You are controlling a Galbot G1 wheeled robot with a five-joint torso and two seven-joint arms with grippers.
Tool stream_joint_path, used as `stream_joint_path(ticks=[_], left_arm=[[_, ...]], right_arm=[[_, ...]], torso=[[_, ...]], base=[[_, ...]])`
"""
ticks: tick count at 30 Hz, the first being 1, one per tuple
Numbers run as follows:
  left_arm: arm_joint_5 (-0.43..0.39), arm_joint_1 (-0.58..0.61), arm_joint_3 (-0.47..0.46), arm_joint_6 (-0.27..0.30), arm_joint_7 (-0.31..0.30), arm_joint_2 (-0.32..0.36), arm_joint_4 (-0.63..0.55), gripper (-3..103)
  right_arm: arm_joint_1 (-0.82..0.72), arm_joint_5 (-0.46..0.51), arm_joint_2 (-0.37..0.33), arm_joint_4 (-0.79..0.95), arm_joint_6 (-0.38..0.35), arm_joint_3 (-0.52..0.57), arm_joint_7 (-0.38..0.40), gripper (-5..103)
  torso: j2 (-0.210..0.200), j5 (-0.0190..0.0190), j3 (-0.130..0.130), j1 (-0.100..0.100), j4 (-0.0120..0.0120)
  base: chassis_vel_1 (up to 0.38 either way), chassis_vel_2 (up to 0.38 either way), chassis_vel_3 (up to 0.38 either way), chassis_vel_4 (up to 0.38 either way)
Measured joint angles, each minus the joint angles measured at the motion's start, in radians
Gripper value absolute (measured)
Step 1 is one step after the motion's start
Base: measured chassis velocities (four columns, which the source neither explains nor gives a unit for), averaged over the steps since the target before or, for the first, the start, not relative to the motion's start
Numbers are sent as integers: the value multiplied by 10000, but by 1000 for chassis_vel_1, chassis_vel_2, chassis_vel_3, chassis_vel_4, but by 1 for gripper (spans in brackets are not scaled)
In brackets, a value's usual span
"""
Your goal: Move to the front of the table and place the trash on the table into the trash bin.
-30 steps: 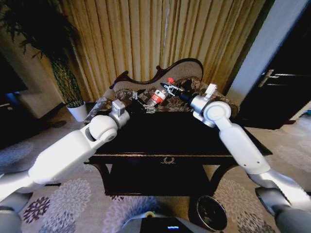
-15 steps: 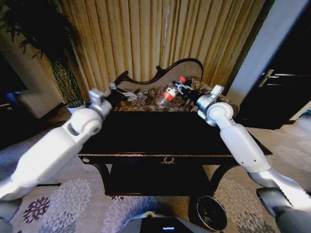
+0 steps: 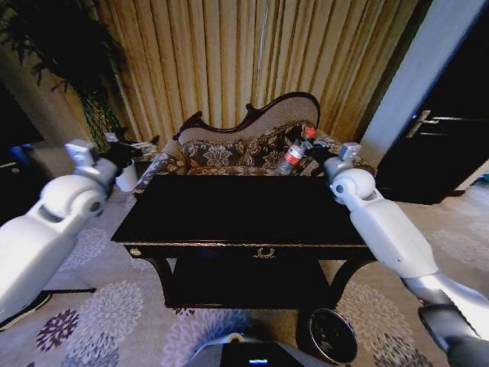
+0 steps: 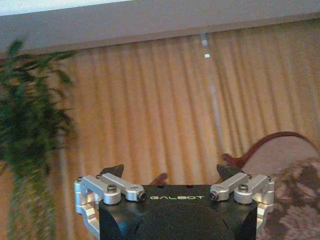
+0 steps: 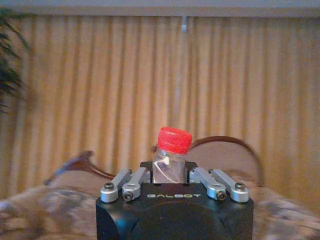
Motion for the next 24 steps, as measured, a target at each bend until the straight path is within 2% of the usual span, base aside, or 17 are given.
stream_joint_path(ticks=[1,2,4,5,7,10,17,21,24], left_arm=[[-257,689,-849,58,-140,42,-74,100],[-257,689,-849,58,-140,42,-74,100],[-442,2111,-2304,96,-241,42,-83,100],[-442,2111,-2304,96,-241,42,-83,100],[-454,3054,-3175,93,-244,-114,-103,100],[-453,3419,-3550,104,-247,-327,-136,100],[-390,3845,-3670,159,-215,-755,-258,100],[68,4150,-3645,61,9,-1030,-336,100],[293,4315,-3722,9,64,-1145,-402,100]], right_arm=[[-360,-96,-185,115,-7,291,125,29],[-360,-96,-185,115,-7,291,125,29],[-1154,4,-505,412,-60,922,198,29],[-1154,4,-505,412,-60,922,198,29],[-1921,240,-753,739,-120,1488,198,29],[-2470,434,-930,1066,-215,1946,200,29],[-3779,602,-1225,1697,-302,3194,194,29],[-4689,718,-1313,2073,-313,4066,151,29],[-5056,747,-1317,2251,-326,4326,141,29]], torso=[[1,2,-1,0,2],[1,2,-1,0,2],[1,-1,-1,0,4],[1,-1,-1,0,4],[1,-1,-1,-1,8],[1,-2,-1,-1,4],[1,0,0,0,3],[0,-2,0,0,2],[1,0,0,0,2]], base=[[0,0,0,0],[0,0,0,0],[0,0,0,0],[0,0,0,0],[0,0,0,0],[0,0,0,0],[0,0,0,0],[0,0,0,0],[0,0,0,0]])
